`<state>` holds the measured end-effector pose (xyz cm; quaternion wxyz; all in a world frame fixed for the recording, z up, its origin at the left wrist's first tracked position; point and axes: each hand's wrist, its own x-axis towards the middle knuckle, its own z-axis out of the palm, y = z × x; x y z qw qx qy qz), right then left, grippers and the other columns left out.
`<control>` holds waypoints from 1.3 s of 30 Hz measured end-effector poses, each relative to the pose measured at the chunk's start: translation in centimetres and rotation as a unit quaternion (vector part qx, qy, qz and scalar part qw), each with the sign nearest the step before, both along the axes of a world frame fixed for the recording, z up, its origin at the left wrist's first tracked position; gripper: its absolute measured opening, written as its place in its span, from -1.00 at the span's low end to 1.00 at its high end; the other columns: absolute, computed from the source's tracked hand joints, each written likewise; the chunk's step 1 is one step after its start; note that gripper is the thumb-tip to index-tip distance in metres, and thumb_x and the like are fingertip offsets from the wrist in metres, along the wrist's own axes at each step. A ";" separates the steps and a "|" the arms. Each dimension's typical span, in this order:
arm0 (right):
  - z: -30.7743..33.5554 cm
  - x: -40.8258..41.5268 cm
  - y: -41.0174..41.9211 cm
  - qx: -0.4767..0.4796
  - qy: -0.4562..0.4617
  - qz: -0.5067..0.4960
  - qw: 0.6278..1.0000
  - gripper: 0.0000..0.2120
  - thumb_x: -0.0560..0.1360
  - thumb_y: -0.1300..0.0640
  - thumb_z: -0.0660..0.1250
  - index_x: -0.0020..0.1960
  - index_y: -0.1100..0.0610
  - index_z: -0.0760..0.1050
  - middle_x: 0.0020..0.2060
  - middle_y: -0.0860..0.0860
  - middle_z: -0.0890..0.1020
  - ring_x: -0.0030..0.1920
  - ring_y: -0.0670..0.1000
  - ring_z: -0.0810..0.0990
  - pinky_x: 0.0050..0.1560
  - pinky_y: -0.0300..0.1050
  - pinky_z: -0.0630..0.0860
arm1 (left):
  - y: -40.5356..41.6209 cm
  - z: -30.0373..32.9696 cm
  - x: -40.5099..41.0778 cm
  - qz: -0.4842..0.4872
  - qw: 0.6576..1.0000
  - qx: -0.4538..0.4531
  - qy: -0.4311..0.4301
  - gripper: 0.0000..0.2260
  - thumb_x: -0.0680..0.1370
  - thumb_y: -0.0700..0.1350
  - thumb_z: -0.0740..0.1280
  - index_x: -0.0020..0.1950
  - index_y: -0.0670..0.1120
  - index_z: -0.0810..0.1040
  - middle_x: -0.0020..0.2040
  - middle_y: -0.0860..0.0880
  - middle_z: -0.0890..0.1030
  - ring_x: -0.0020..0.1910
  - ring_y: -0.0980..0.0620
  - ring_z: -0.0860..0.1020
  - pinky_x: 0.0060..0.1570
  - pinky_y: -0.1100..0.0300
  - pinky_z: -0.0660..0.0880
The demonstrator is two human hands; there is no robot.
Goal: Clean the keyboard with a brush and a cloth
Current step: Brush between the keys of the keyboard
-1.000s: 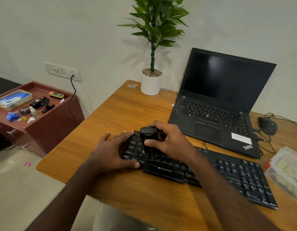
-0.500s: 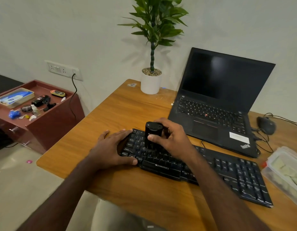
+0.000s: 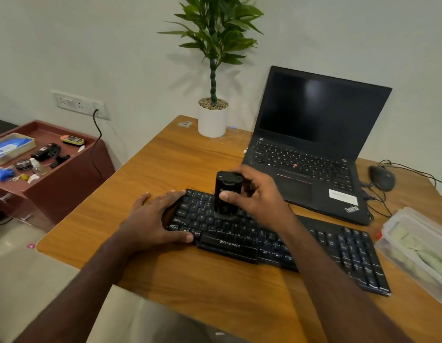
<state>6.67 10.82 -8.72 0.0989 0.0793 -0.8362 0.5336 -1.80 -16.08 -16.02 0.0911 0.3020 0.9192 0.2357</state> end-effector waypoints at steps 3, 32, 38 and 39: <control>-0.5 -0.2 -0.9 0.005 -0.015 0.013 1.000 -0.71 0.47 0.15 0.52 0.13 -0.06 0.56 0.01 -0.11 0.64 -0.03 -0.15 0.65 -0.10 -0.24 0.61 | 0.0 -0.1 -0.1 0.000 1.000 0.001 0.006 0.08 0.16 0.68 0.21 0.58 0.29 0.00 0.60 0.07 0.20 0.53 0.16 0.17 0.57 -0.04 -0.18; 0.0 5.0 5.8 0.065 -0.043 0.000 0.997 -0.70 0.47 0.14 0.52 0.17 0.02 0.57 -0.02 -0.11 0.65 -0.04 -0.17 0.65 -0.11 -0.31 0.56 | 0.1 -0.3 -0.1 0.010 1.000 -0.008 0.004 0.10 0.12 0.71 0.15 0.58 0.30 0.02 0.60 0.09 0.20 0.53 0.12 0.20 0.57 -0.01 -0.18; 0.3 5.8 8.8 0.103 -0.034 -0.010 0.994 -0.72 0.46 0.00 0.52 0.13 -0.03 0.57 -0.05 -0.08 0.65 -0.05 -0.01 0.64 -0.11 -0.20 0.55 | 0.0 -0.2 0.0 0.002 1.000 0.017 0.010 0.07 0.14 0.68 0.18 0.58 0.27 0.08 0.58 0.07 0.23 0.49 0.17 0.19 0.56 0.01 -0.16; 0.2 5.8 8.7 0.091 -0.025 -0.022 0.995 -0.71 0.44 -0.02 0.51 0.12 -0.04 0.57 -0.06 -0.07 0.64 -0.07 0.00 0.64 -0.13 -0.17 0.55 | 0.1 -0.2 0.1 0.001 1.000 0.022 0.009 0.07 0.15 0.68 0.19 0.58 0.27 0.09 0.58 0.08 0.24 0.49 0.18 0.18 0.56 0.02 -0.16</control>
